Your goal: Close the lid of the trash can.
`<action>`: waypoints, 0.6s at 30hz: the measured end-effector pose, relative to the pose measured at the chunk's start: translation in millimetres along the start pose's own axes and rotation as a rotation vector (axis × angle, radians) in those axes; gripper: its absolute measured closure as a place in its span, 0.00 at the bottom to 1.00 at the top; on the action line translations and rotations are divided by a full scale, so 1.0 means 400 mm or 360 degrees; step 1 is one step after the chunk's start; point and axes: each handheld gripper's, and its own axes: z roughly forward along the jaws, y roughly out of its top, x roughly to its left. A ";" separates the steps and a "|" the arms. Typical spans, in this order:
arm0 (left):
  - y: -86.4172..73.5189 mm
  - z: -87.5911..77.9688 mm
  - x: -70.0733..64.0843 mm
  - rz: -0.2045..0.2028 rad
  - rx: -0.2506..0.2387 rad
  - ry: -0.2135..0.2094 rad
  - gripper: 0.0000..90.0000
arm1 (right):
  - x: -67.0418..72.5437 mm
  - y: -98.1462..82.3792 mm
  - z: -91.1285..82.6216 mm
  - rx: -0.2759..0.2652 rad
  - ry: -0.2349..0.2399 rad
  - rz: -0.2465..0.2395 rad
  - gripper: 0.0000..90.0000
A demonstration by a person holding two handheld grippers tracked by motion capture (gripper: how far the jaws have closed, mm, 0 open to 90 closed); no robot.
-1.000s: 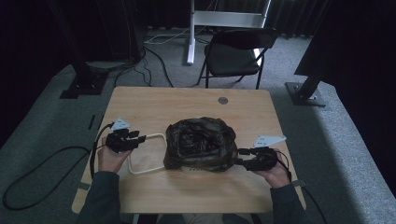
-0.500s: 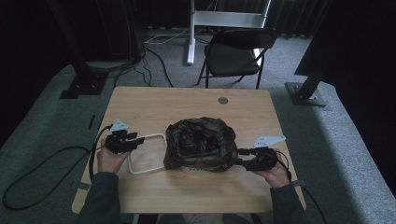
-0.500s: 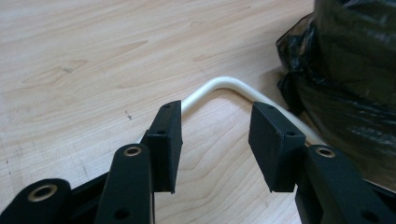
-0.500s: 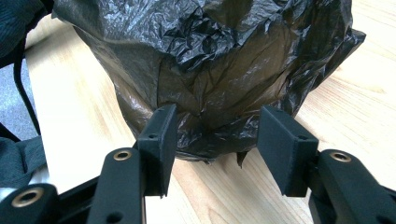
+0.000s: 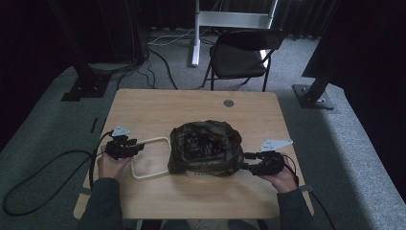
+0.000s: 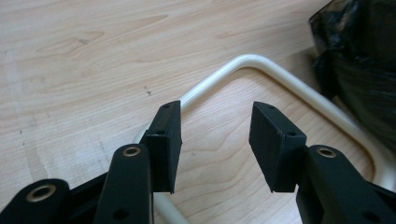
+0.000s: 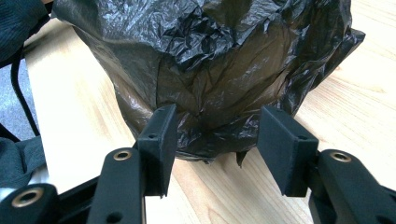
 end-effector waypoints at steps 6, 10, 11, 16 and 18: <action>-0.006 0.007 0.016 -0.0028 0.0023 0.0049 0.60 | 0.000 0.000 0.000 0.0000 0.0002 0.0001 0.53; -0.007 0.012 0.025 -0.0047 0.0024 0.0081 0.61 | 0.000 0.000 0.001 0.0003 0.0003 0.0000 0.53; -0.007 0.012 0.025 -0.0047 0.0024 0.0081 0.61 | 0.000 0.000 0.001 0.0003 0.0003 0.0000 0.53; -0.011 0.027 0.038 -0.0071 0.0054 0.0120 0.61 | -0.001 -0.001 0.001 0.0001 0.0003 0.0001 0.53; -0.013 0.031 0.041 -0.0081 0.0064 0.0136 0.61 | -0.001 -0.001 0.001 0.0003 0.0004 0.0001 0.53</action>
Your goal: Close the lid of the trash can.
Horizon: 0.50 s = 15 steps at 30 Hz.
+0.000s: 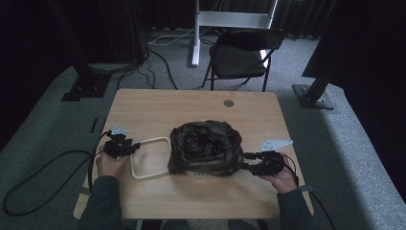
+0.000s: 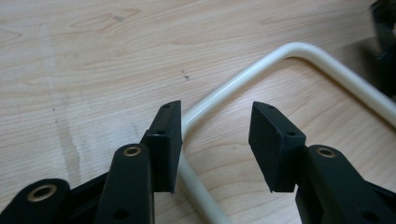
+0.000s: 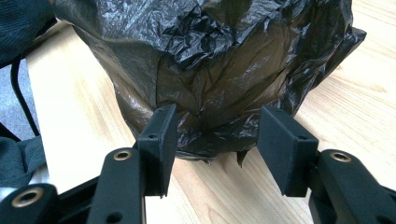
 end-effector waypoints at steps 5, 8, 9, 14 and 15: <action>-0.004 0.010 0.010 -0.0020 0.0036 0.0015 0.63 | 0.000 0.000 -0.001 -0.0001 -0.0001 -0.0001 0.53; -0.007 0.019 0.017 -0.0042 0.0072 0.0013 0.63 | 0.000 0.000 -0.001 -0.0004 -0.0002 0.0002 0.53; -0.008 0.024 0.019 -0.0046 0.0093 0.0016 0.64 | 0.000 0.000 -0.001 -0.0003 -0.0001 0.0002 0.53; -0.012 0.042 0.028 -0.0061 0.0139 0.0035 0.65 | 0.001 0.001 0.000 -0.0004 0.0000 0.0000 0.53; -0.012 0.044 0.028 -0.0060 0.0143 0.0039 0.65 | 0.001 0.000 -0.001 -0.0003 0.0000 0.0001 0.53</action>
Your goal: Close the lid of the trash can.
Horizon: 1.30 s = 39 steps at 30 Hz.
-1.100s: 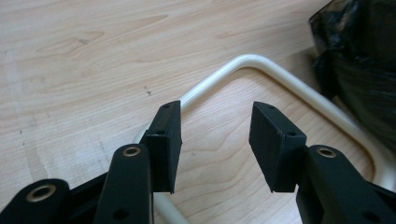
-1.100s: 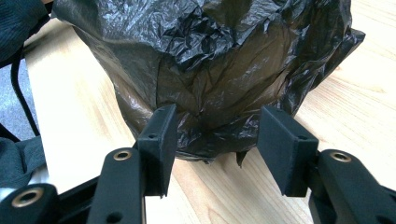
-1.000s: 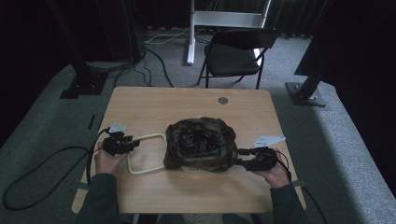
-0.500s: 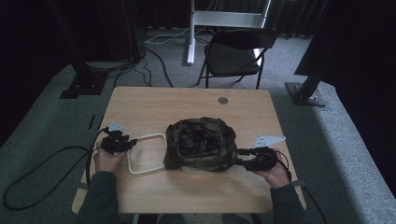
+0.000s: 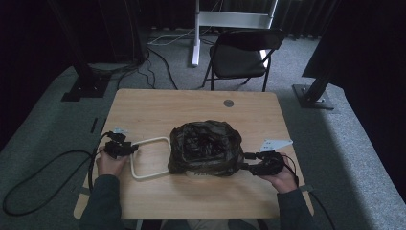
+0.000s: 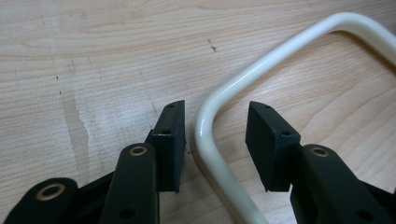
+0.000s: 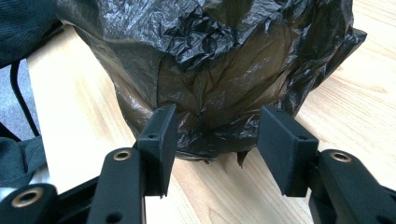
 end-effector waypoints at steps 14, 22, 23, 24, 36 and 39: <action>0.004 0.008 -0.004 0.0032 0.0010 0.0069 0.72 | -0.001 -0.001 0.000 -0.0001 0.0000 0.0002 0.53; 0.005 0.011 -0.020 0.0104 0.0014 0.0109 0.78 | -0.001 -0.001 -0.001 -0.0002 -0.0002 0.0002 0.53; 0.005 0.010 -0.021 0.0111 0.0017 0.0114 0.78 | -0.001 -0.001 -0.001 -0.0003 -0.0003 0.0002 0.52; 0.006 0.011 -0.023 0.0120 0.0018 0.0118 0.79 | -0.001 -0.001 -0.001 -0.0003 -0.0002 0.0002 0.52; 0.011 0.008 -0.028 0.0196 0.0055 0.0116 0.85 | -0.002 -0.001 -0.002 -0.0006 -0.0001 0.0003 0.52; 0.009 0.005 -0.029 0.0207 0.0060 0.0125 0.85 | -0.003 -0.002 -0.003 -0.0006 -0.0002 0.0005 0.52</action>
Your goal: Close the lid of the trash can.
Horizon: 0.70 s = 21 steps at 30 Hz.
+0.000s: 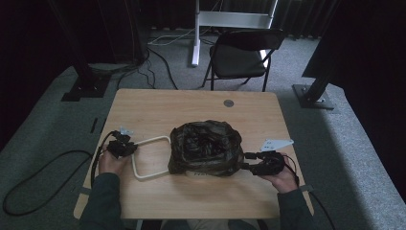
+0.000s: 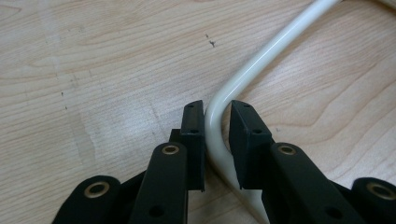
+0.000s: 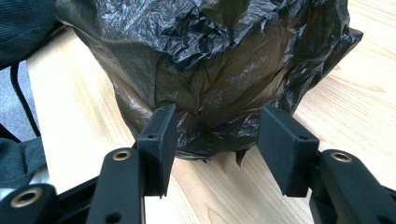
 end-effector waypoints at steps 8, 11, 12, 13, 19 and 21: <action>-0.022 -0.023 0.008 0.0025 -0.0011 0.0011 0.86 | 0.000 -0.001 0.002 0.0003 0.0002 0.0002 0.52; -0.029 -0.034 0.018 0.0021 -0.0013 0.0012 0.86 | 0.001 0.000 0.002 0.0000 0.0002 0.0002 0.52; -0.033 -0.036 0.021 0.0016 -0.0014 0.0015 0.86 | 0.000 0.000 0.002 0.0001 0.0001 0.0002 0.52; -0.038 -0.038 0.025 0.0008 -0.0014 0.0011 0.86 | 0.000 -0.001 0.002 0.0002 0.0001 0.0002 0.52; -0.068 -0.054 0.050 -0.0063 -0.0060 -0.0034 0.86 | 0.000 -0.001 0.003 0.0002 0.0002 0.0001 0.52; -0.070 -0.061 0.053 -0.0063 -0.0068 -0.0042 0.86 | 0.001 -0.001 0.005 0.0006 0.0002 0.0001 0.52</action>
